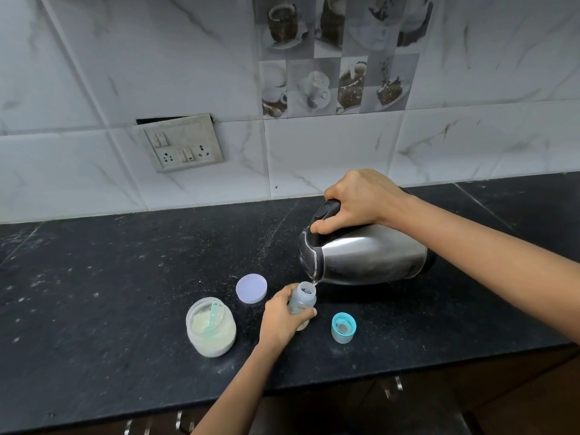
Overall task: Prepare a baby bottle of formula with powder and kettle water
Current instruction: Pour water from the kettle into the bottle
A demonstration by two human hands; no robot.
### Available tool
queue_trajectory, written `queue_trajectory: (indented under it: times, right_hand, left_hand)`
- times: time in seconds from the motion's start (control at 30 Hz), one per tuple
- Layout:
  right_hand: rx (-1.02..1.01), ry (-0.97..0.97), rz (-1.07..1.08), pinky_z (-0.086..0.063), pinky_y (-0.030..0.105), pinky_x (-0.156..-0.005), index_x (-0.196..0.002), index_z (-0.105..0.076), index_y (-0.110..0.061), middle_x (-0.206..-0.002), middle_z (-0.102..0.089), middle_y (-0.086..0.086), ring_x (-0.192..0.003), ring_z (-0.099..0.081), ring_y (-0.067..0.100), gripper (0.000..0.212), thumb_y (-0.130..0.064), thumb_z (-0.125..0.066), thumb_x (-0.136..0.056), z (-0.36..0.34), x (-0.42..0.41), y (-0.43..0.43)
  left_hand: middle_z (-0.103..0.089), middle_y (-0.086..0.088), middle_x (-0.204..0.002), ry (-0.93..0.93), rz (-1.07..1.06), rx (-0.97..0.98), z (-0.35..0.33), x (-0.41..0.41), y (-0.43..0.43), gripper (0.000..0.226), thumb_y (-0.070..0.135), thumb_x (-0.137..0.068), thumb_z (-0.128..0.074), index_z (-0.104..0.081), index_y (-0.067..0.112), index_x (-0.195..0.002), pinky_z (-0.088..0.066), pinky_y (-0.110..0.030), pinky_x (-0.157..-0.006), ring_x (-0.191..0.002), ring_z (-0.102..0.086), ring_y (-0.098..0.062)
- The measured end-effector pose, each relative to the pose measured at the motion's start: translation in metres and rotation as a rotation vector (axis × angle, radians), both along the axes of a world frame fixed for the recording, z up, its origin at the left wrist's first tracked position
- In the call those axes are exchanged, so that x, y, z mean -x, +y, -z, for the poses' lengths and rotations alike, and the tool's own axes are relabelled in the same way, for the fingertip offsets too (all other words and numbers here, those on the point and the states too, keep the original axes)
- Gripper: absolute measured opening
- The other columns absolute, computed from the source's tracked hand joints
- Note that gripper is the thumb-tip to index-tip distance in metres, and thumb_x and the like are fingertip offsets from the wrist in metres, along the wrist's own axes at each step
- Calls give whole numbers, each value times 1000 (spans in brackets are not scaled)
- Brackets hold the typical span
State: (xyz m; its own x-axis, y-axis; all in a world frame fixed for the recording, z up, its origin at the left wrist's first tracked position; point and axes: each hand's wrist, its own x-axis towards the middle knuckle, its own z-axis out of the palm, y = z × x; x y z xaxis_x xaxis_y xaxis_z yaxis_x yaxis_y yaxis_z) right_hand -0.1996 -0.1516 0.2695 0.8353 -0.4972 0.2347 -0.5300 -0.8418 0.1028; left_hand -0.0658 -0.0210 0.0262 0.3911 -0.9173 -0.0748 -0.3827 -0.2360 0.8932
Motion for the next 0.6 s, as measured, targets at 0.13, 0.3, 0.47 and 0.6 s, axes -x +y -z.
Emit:
queue_trajectory:
  times: [0.13, 0.3, 0.47, 0.6]
  right_hand:
    - [2, -5, 2, -27, 28, -45, -58, -52, -9, -46, -41, 2, -52, -46, 25, 68, -77, -58, -67, -2, 1, 0]
    - [1, -5, 4, -26, 28, -46, -56, -50, -12, -45, -42, 1, -52, -47, 24, 66, -77, -59, -67, -3, 3, 1]
    - [4, -5, 7, -25, 28, -45, -57, -51, -10, -44, -40, 0, -50, -43, 22, 68, -77, -59, -67, -7, 4, 4]
    - [9, 1, 9, -23, 28, -45, -59, -52, -7, -44, -37, 1, -49, -40, 21, 69, -75, -60, -69, -10, 4, 6]
  left_hand:
    - [-65, 17, -109, -19, -4, 12, 2, 0, -1, 56, 29, -67, -83, -59, 33, -117, -51, -28, -93, -101, -61, -3]
    - [-65, 16, -112, -20, -8, 5, 2, -1, -3, 58, 30, -68, -83, -58, 32, -120, -51, -32, -96, -103, -60, -3]
    - [-65, 15, -114, -21, -6, 3, 2, 0, -3, 58, 29, -68, -83, -58, 31, -121, -51, -30, -96, -104, -60, -4]
    - [-64, 15, -114, -25, -4, 3, 0, 0, -2, 58, 27, -69, -83, -58, 31, -122, -50, -29, -97, -105, -59, -4]
